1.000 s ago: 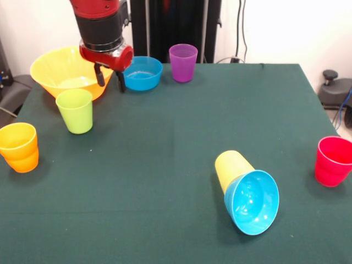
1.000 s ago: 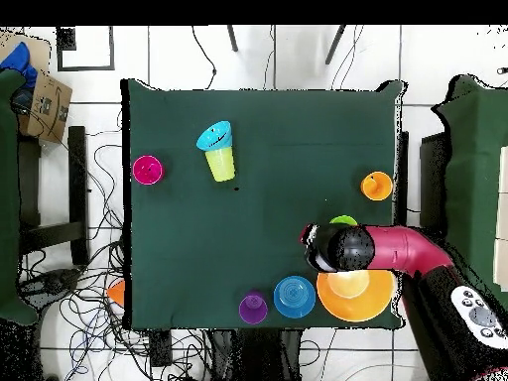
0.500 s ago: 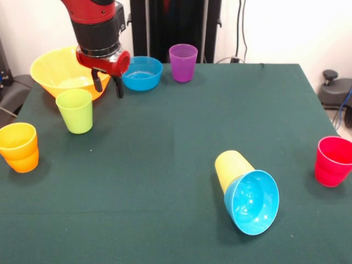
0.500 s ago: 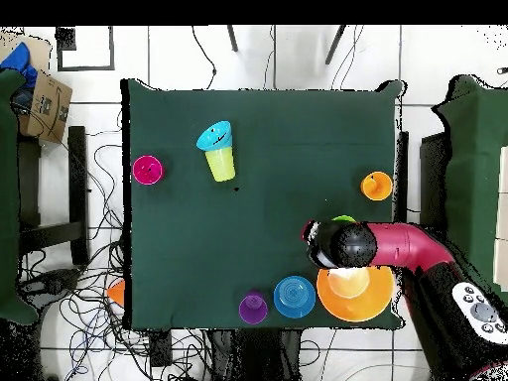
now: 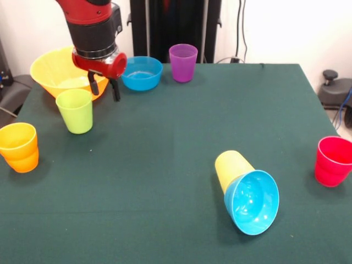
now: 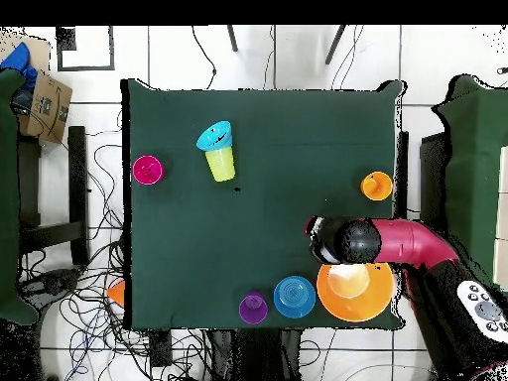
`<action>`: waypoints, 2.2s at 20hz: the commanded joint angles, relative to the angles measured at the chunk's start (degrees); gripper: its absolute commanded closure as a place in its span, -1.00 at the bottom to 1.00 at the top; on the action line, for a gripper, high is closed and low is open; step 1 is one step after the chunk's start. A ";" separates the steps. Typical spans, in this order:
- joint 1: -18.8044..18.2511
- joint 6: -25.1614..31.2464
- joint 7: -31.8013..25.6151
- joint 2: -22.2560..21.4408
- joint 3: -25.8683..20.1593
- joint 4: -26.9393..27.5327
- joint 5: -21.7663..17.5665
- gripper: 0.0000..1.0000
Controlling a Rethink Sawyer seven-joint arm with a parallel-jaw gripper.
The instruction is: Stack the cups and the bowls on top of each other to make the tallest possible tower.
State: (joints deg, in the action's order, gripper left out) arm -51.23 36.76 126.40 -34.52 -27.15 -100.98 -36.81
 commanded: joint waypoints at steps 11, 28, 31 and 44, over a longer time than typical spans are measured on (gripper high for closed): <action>-1.49 1.84 -17.55 4.70 -5.21 6.12 -6.17 -1.00; -1.14 7.06 -17.22 0.68 -6.90 5.05 -2.73 -1.00; -1.03 6.99 -16.81 0.58 -6.92 4.81 -3.02 -1.00; -1.13 6.34 -17.83 2.15 -5.95 6.34 -5.99 -1.00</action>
State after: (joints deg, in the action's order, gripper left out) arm -53.39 37.83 126.39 -34.38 -32.18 -98.33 -36.98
